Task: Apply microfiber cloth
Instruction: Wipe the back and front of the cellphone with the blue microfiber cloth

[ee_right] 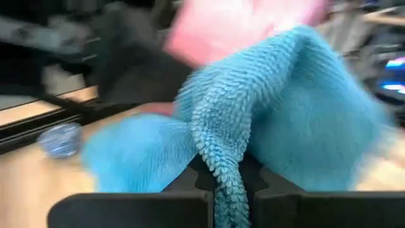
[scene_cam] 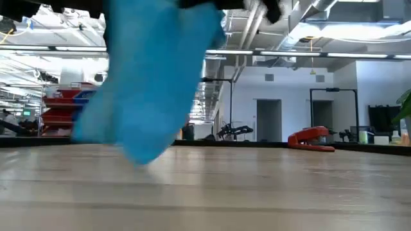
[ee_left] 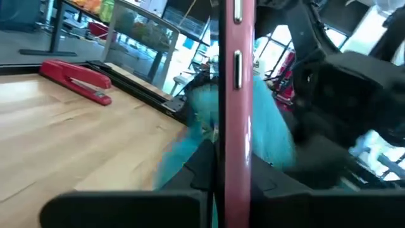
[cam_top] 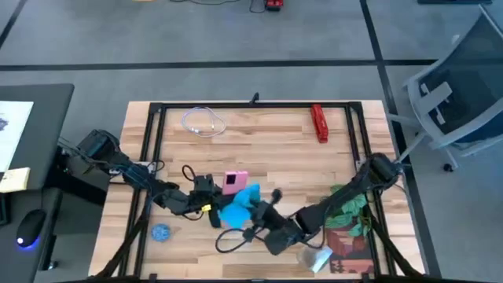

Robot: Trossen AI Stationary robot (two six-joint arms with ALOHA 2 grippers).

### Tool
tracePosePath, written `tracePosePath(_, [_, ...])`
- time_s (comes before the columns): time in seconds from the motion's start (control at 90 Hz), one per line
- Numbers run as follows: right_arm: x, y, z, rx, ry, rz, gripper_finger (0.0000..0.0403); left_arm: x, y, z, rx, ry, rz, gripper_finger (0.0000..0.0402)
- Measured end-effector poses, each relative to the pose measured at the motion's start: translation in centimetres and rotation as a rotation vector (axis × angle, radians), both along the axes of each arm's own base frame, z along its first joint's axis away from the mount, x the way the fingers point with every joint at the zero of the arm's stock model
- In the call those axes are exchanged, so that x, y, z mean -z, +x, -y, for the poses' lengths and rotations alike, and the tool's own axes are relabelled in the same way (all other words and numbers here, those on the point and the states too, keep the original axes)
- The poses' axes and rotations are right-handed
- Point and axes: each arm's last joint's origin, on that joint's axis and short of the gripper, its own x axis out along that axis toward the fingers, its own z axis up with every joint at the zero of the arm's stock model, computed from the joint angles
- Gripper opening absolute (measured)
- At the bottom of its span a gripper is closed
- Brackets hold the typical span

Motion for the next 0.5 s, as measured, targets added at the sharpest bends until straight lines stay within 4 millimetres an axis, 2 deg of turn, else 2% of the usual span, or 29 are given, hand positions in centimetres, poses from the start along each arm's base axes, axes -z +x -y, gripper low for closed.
tracePosePath(0.133, [0.0,0.4,0.0,-0.074,0.059,-0.001,0.0000,0.1,0.0,0.0,0.004,0.009,-0.007,0.0011])
tracePosePath(0.233, [0.8,1.8,0.2,-0.182,0.138,0.023,0.0000,0.1,0.0,0.0,0.004,0.013,-0.008,0.0011])
tracePosePath(0.356, [2.3,3.6,0.7,-0.285,0.120,0.043,0.0000,0.0,0.1,-0.1,0.000,0.008,-0.001,0.0011])
tracePosePath(0.5, [2.6,4.1,1.3,-0.275,0.095,0.041,0.0000,0.0,0.1,-0.1,-0.004,0.008,-0.002,0.0011])
